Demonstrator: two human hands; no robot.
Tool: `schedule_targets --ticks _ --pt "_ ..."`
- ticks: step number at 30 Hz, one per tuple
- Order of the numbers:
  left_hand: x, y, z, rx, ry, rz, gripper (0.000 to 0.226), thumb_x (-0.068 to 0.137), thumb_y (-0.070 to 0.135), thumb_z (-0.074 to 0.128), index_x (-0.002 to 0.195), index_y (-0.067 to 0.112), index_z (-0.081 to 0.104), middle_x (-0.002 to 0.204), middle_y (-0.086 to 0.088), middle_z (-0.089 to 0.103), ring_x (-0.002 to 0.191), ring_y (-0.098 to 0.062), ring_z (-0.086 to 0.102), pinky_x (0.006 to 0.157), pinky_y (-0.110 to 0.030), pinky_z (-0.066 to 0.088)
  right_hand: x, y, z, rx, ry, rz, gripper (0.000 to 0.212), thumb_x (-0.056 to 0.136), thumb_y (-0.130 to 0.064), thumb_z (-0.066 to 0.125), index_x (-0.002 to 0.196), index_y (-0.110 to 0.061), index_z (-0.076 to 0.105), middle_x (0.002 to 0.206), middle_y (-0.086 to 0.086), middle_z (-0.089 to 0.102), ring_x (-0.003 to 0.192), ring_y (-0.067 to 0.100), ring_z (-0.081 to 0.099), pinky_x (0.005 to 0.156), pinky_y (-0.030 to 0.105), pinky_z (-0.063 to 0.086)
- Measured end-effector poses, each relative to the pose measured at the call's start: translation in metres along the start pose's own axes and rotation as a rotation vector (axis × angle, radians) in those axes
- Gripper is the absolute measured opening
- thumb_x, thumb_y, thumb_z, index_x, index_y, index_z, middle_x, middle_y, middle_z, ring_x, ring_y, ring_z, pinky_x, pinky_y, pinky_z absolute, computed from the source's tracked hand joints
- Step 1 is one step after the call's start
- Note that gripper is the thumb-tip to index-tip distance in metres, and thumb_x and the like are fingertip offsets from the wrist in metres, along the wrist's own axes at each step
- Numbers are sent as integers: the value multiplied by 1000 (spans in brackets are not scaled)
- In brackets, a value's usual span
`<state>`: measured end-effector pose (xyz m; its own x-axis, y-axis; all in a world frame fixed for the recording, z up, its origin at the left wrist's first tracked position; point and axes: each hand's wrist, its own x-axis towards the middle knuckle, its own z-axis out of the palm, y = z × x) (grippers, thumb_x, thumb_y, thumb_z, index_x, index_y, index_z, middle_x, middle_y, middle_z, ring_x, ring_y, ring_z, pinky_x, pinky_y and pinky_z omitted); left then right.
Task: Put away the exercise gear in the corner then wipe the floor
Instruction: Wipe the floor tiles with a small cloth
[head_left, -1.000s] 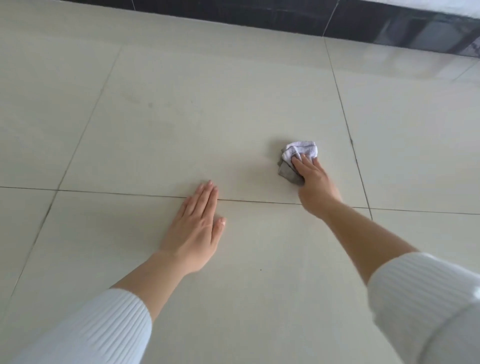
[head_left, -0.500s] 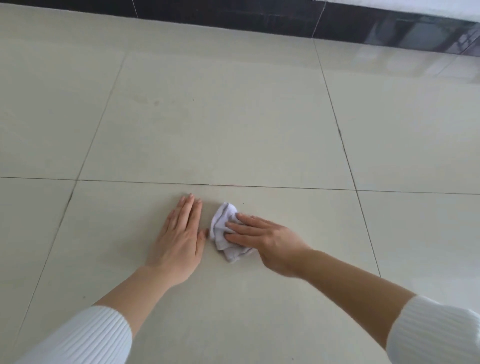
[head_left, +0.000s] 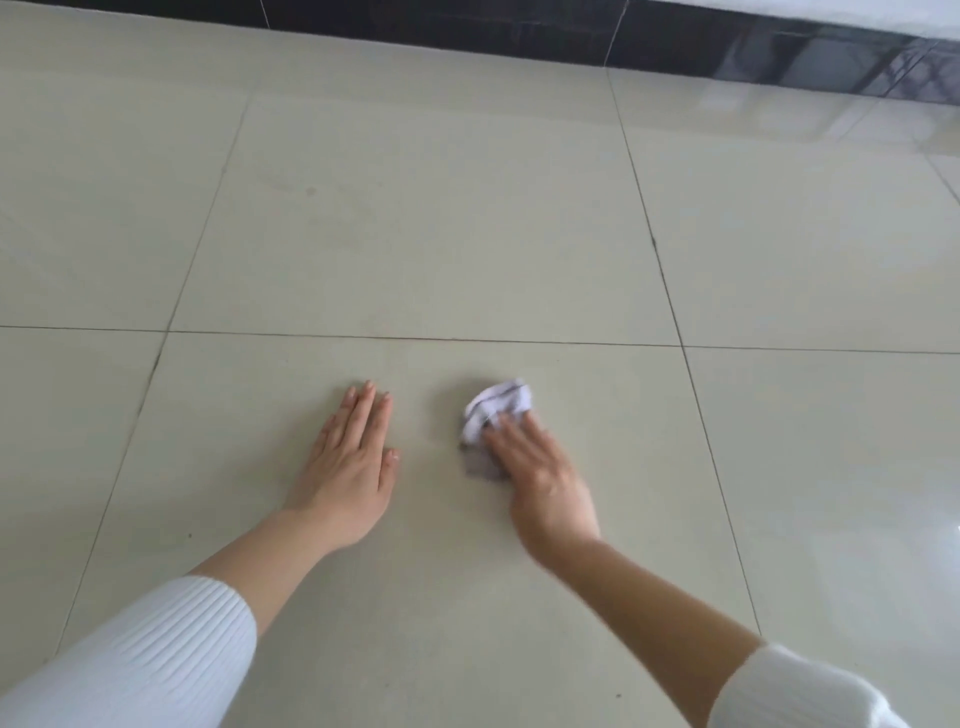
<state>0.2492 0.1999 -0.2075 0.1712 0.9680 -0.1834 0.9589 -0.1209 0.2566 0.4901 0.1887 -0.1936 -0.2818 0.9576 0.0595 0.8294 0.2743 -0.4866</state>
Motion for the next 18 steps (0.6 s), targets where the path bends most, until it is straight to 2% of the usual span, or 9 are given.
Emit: schedule_targets --ticks 4,6,8,10,13,15,16,18 --pt "-2 1 -1 -18 -19 -18 83 80 49 -3 152 8 7 160 -10 -4 148 -23 -6 118 -34 -1 -63 -24 11 -3 -243 -388 58 81 -4 39 134 -22 54 145 -6 46 141 19 32 116 31 24" --pt "-6 2 -1 -23 -28 -25 78 84 46 2 152 7 7 160 -9 -4 147 -22 -7 119 -35 0 -72 -17 0 -36 -357 -598 56 81 -3 40 132 -21 56 145 -5 46 142 18 31 117 30 22" --pt "-12 3 -1 -31 -31 -25 73 87 41 10 152 7 7 160 -10 -4 147 -22 -6 120 -36 1 -62 4 -12 -72 -372 -653 58 79 -1 38 130 -18 59 143 -3 49 139 18 36 116 29 25" --pt "-18 3 0 -37 -39 -22 73 87 40 10 152 7 6 160 -9 -5 147 -21 -7 120 -36 1 -46 32 -26 -62 -243 -462 66 73 1 33 133 -17 57 143 -1 49 136 17 40 113 30 31" --pt "-28 2 -1 -16 -55 -5 69 90 39 10 151 9 2 159 -7 -9 147 -19 -11 119 -33 -4 -30 65 -47 -14 3 106 76 73 5 29 140 -25 48 150 -6 39 140 9 29 106 34 40" --pt "-33 -1 -4 -4 -78 8 61 99 32 19 151 9 -2 159 -7 -13 146 -18 -14 118 -31 -6 -24 73 -57 -10 84 465 78 78 8 35 144 -33 39 155 -13 29 144 6 20 92 29 44" --pt "-35 -1 -6 -13 -87 13 60 101 28 24 151 10 -3 159 -6 -14 146 -18 -15 118 -30 -7 -24 73 -60 -24 114 592 78 80 7 36 146 -34 35 156 -15 25 145 7 17 87 28 44" --pt "-40 -4 -9 -4 -107 26 61 101 26 27 151 10 -5 159 -5 -16 146 -18 -15 119 -30 -6 -27 65 -55 -38 166 719 77 81 7 36 148 -32 31 157 -15 21 146 10 12 93 31 43"
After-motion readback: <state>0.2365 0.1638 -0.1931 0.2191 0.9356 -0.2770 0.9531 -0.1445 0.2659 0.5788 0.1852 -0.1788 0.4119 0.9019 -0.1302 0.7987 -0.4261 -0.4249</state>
